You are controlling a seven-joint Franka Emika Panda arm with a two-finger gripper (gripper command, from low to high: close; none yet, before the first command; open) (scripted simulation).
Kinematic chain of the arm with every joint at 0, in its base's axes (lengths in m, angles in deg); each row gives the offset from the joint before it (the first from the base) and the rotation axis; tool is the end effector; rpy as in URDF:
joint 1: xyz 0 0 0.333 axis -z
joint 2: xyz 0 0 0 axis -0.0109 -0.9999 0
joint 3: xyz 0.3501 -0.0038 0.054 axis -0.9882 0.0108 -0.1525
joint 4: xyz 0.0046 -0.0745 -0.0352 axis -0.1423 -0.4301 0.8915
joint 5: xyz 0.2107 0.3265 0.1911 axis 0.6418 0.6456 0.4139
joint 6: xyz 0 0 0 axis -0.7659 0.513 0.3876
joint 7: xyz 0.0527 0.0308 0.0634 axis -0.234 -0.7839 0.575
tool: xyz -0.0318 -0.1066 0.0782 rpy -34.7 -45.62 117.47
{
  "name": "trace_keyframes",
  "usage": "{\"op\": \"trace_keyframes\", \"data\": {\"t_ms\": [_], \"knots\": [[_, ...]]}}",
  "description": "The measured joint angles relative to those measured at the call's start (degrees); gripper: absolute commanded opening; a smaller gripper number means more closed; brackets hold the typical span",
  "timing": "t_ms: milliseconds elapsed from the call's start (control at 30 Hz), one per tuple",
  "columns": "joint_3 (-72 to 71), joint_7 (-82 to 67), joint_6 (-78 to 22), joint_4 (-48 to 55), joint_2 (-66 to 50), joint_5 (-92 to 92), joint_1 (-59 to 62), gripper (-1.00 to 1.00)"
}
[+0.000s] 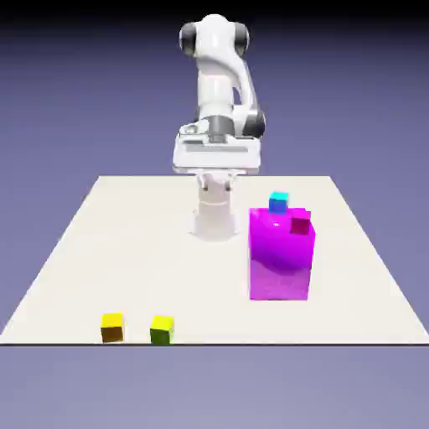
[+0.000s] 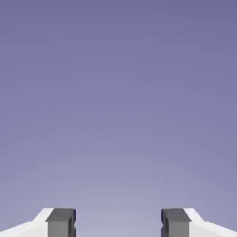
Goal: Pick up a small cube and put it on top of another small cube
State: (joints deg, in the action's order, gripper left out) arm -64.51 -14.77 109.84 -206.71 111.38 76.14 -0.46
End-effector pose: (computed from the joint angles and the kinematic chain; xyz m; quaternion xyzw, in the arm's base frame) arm 0.4296 -0.0001 0.4351 -0.8617 0.3341 -0.3564 0.1370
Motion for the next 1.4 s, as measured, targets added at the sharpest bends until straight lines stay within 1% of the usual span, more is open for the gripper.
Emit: {"op": "trace_keyframes", "data": {"t_ms": [833, 900, 1100, 1133, 1200, 1400], "knots": [[-1.6, 3.6, 22.8, 12.9, -51.9, -7.0, 17.6, 0.0], [-1.6, 3.7, 23.3, 13.1, -52.9, -7.1, 17.9, 0.0], [-0.5, 2.9, 27.8, 21.1, -65.3, -5.7, 16.2, 0.0], [-0.4, 2.9, 28.1, 21.7, -66.2, -5.6, 16.1, -1.0], [-0.4, 2.9, 28.1, 21.7, -66.2, -5.7, 16.1, -1.0], [-1.6, 3.7, 23.6, 13.7, -53.8, -7.1, 17.8, -1.0]]}}
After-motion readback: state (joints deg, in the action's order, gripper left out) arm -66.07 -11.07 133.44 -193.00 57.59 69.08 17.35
